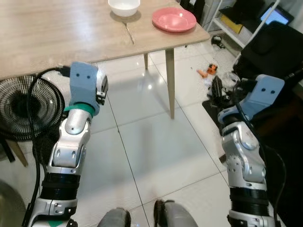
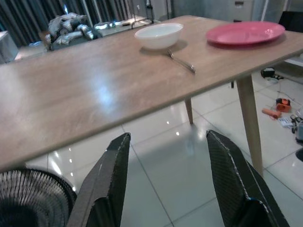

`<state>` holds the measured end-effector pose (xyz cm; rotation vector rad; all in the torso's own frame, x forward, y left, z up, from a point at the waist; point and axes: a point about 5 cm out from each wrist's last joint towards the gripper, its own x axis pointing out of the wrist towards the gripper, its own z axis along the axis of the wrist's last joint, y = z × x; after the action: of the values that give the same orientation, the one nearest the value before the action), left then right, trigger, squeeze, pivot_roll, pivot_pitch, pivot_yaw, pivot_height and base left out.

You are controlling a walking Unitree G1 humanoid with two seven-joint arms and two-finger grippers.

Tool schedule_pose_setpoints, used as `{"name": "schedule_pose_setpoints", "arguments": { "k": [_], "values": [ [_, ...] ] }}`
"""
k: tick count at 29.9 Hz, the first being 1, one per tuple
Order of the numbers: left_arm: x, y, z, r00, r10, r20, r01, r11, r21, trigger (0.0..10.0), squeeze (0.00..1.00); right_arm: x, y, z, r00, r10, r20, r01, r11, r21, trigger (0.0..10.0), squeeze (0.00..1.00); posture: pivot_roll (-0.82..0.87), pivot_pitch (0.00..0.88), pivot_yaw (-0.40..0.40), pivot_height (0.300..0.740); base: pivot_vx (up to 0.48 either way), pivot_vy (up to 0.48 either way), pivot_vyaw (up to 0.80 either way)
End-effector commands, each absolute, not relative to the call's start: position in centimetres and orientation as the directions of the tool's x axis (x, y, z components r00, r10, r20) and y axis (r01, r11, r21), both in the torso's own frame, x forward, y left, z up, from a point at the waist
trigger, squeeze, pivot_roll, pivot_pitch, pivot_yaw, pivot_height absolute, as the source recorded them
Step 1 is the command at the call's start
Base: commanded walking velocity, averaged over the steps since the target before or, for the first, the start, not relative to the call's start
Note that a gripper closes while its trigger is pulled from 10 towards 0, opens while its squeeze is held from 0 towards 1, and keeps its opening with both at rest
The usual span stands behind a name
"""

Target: Setting the table

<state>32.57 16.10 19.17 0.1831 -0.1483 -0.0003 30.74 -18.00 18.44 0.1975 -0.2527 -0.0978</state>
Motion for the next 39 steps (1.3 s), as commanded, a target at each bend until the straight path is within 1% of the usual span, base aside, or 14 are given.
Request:
{"name": "schedule_pose_setpoints", "arguments": {
  "k": [1, 3, 5, 6, 7, 11, 13, 14, 15, 17, 20, 23, 34, 39],
  "values": [
    [32.6, 15.8, 18.9, 0.990, -0.027, 0.139, 0.002, 0.983, 0.181, 10.0, 0.00, 30.7, -18.4, 18.1, 0.966, -0.129, 0.226, 0.095, 0.983, 0.157, 10.0, 0.00, 0.07, 0.027, 0.005, 0.740, 0.480, 0.000, 0.00],
    [32.6, 15.8, 18.9, 0.990, -0.027, 0.139, 0.002, 0.983, 0.181, 10.0, 0.00, 30.7, -18.4, 18.1, 0.966, -0.129, 0.226, 0.095, 0.983, 0.157, 10.0, 0.00, 0.07, 0.027, 0.005, 0.740, 0.480, 0.000, 0.00],
    [32.6, 15.7, 19.2, 0.987, -0.052, 0.153, 0.019, 0.978, 0.209, 10.0, 0.00, 30.8, -18.7, 17.7, 0.970, -0.124, 0.210, 0.109, 0.991, 0.081, 10.0, 0.00, 0.07, 0.028, 0.006, 0.740, 0.480, 0.000, 0.00],
    [32.6, 15.7, 19.2, 0.987, -0.052, 0.153, 0.019, 0.978, 0.209, 10.0, 0.00, 30.8, -18.7, 17.7, 0.970, -0.124, 0.210, 0.109, 0.991, 0.081, 10.0, 0.00, 0.07, 0.028, 0.006, 0.740, 0.480, 0.000, 0.00],
    [32.7, 15.7, 19.5, 0.984, -0.066, 0.166, 0.028, 0.974, 0.223, 10.0, 0.00, 30.8, -18.9, 17.6, 0.970, -0.127, 0.209, 0.120, 0.992, 0.047, 10.0, 0.00, 0.07, 0.029, 0.008, 0.740, 0.480, 0.000, 0.00],
    [32.6, 15.5, 20.2, 0.974, -0.107, 0.198, 0.057, 0.968, 0.243, 10.0, 0.00, 30.9, -19.4, 17.5, 0.965, -0.158, 0.211, 0.158, 0.987, 0.019, 10.0, 0.00, 0.07, 0.029, 0.010, 0.740, 0.480, 0.000, 0.00],
    [32.6, 15.5, 20.2, 0.974, -0.107, 0.198, 0.057, 0.968, 0.243, 10.0, 0.00, 30.9, -19.4, 17.5, 0.965, -0.158, 0.211, 0.158, 0.987, 0.019, 10.0, 0.00, 0.07, 0.029, 0.010, 0.740, 0.480, 0.000, 0.00],
    [32.4, 15.4, 20.4, 0.969, -0.133, 0.211, 0.078, 0.966, 0.247, 10.0, 0.00, 31.0, -19.4, 17.5, 0.961, -0.174, 0.216, 0.178, 0.984, 0.003, 10.0, 0.00, 0.07, 0.029, 0.010, 0.740, 0.480, 0.000, 0.00],
    [32.1, 15.2, 20.6, 0.962, -0.161, 0.219, 0.104, 0.962, 0.252, 10.0, 0.00, 31.1, -19.1, 17.5, 0.961, -0.166, 0.220, 0.171, 0.985, -0.005, 10.0, 0.00, 0.08, 0.031, 0.012, 0.740, 0.480, 0.000, 0.00],
    [31.9, 15.0, 20.7, 0.958, -0.179, 0.222, 0.120, 0.960, 0.254, 10.0, 0.00, 31.1, -18.9, 17.6, 0.962, -0.157, 0.224, 0.163, 0.987, -0.011, 10.0, 0.00, 0.08, 0.031, 0.012, 0.740, 0.480, 0.000, 0.00],
    [31.5, 14.7, 20.6, 0.954, -0.201, 0.221, 0.140, 0.955, 0.262, 10.0, 0.00, 31.3, -17.9, 17.7, 0.968, -0.104, 0.229, 0.112, 0.993, -0.023, 10.0, 0.00, 0.09, 0.030, 0.013, 0.740, 0.480, 0.000, 0.00],
    [31.4, 14.5, 20.4, 0.954, -0.207, 0.218, 0.147, 0.954, 0.263, 10.0, 0.00, 31.5, -17.4, 17.8, 0.969, -0.079, 0.233, 0.087, 0.996, -0.024, 10.0, 0.00, 0.09, 0.030, 0.010, 0.740, 0.480, 0.000, 0.00],
    [31.5, 14.4, 20.5, 0.951, -0.215, 0.223, 0.153, 0.952, 0.266, 10.0, 0.00, 31.7, -16.9, 18.2, 0.967, -0.058, 0.247, 0.062, 0.998, -0.009, 10.0, 0.00, 0.09, 0.029, 0.010, 0.740, 0.480, 0.000, 0.00],
    [31.5, 14.4, 20.5, 0.950, -0.221, 0.222, 0.158, 0.950, 0.270, 10.0, 0.00, 31.6, -16.3, 18.1, 0.969, -0.019, 0.247, 0.024, 1.000, -0.019, 10.0, 0.00, 0.09, 0.031, 0.012, 0.740, 0.480, 0.000, 0.00]
  ]
}}
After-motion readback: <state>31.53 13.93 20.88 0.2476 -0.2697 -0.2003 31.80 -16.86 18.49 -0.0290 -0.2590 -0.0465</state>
